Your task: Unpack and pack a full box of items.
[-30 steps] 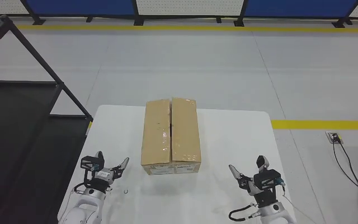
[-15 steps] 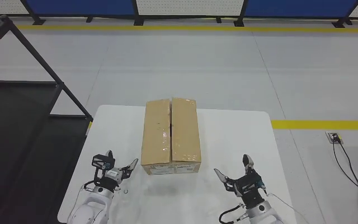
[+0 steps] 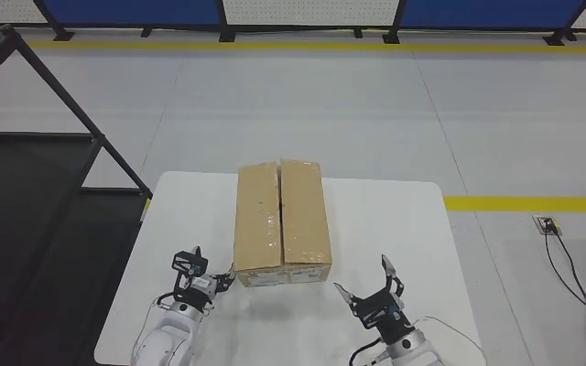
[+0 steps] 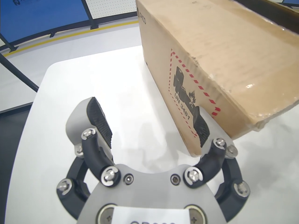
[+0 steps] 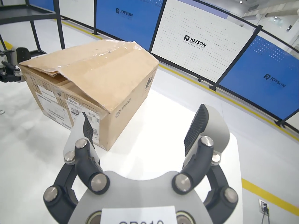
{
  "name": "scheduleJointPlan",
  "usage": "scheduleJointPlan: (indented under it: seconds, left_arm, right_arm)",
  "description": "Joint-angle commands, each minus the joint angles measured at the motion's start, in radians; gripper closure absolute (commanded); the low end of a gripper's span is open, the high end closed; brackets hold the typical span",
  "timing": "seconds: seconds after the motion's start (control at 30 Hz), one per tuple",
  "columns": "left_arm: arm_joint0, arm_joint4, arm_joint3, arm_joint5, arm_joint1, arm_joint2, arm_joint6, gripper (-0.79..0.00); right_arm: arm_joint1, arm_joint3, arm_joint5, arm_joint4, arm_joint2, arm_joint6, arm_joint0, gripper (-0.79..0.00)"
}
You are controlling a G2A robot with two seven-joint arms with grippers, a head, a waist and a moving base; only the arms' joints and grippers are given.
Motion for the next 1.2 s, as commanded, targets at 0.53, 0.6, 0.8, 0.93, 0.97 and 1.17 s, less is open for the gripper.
scheduleJointPlan:
  seconds: [0.53, 0.6, 0.8, 0.93, 0.97, 1.17]
  left_arm:
    - [0.017, 0.043, -0.008, -0.003, -0.012, 0.058, 0.011, -0.785]
    - [0.017, 0.044, -0.006, -0.003, -0.013, 0.062, 0.014, -0.785]
    - [0.021, 0.044, -0.012, -0.006, -0.016, 0.069, 0.021, -0.785]
    - [0.029, 0.038, -0.018, -0.008, -0.016, 0.057, 0.030, -0.785]
    - [0.031, 0.035, -0.017, -0.006, -0.016, 0.053, 0.031, -0.785]
    - [0.041, 0.009, -0.020, 0.002, -0.015, 0.020, 0.039, -0.785]
  right_arm:
    - [-0.059, 0.144, 0.207, -0.435, -0.224, 0.124, 0.198, -0.785]
    - [-0.066, 0.158, 0.226, -0.460, -0.237, 0.142, 0.215, -0.785]
    - [-0.085, 0.196, 0.277, -0.532, -0.267, 0.187, 0.246, -0.785]
    - [-0.097, 0.216, 0.285, -0.569, -0.278, 0.223, 0.268, -0.785]
    - [-0.099, 0.220, 0.286, -0.575, -0.279, 0.229, 0.273, -0.782]
    - [-0.113, 0.245, 0.276, -0.592, -0.283, 0.245, 0.297, -0.336]
